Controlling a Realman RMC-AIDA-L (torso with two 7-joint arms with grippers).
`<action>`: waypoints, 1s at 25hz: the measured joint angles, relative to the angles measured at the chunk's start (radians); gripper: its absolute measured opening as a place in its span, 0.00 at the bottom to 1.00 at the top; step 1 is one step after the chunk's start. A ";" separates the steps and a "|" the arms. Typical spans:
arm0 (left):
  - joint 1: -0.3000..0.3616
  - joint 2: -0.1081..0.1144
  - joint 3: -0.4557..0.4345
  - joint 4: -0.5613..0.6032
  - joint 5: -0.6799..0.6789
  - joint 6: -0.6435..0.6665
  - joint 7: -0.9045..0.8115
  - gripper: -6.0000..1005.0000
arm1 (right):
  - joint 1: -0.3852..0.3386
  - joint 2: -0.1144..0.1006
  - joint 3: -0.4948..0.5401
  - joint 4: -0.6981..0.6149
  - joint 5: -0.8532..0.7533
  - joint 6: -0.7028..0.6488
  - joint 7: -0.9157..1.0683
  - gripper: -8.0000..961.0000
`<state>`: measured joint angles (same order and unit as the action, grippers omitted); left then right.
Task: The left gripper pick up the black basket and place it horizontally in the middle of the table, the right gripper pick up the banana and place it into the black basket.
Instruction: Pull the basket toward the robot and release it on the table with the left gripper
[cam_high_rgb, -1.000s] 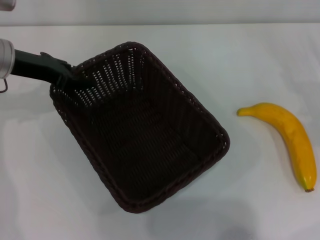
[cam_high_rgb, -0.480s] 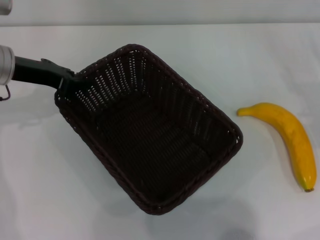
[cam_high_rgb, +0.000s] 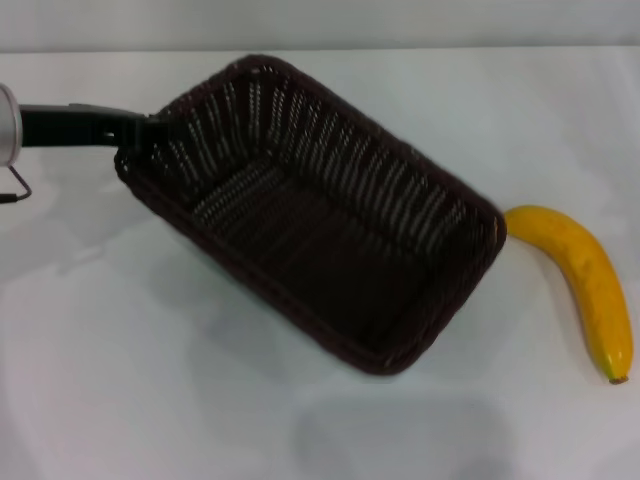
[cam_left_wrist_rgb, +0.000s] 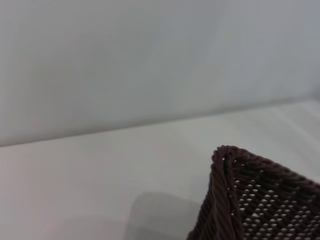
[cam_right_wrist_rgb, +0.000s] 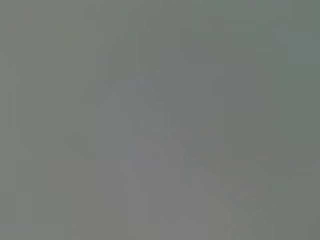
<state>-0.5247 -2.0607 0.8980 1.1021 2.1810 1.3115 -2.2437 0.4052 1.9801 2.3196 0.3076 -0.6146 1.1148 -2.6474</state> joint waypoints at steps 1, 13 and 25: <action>0.010 -0.008 0.002 0.024 0.001 -0.005 -0.026 0.20 | -0.001 -0.008 0.000 0.006 -0.001 -0.001 -0.001 0.88; 0.102 -0.020 0.148 0.026 -0.109 -0.196 -0.280 0.20 | -0.008 -0.057 -0.007 0.064 -0.039 -0.007 -0.002 0.88; 0.097 -0.016 0.157 -0.067 -0.190 -0.272 -0.416 0.20 | -0.017 -0.051 -0.008 0.118 -0.092 -0.013 -0.005 0.88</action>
<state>-0.4273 -2.0771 1.0550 1.0348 1.9915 1.0392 -2.6594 0.3880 1.9295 2.3120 0.4254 -0.7064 1.1017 -2.6522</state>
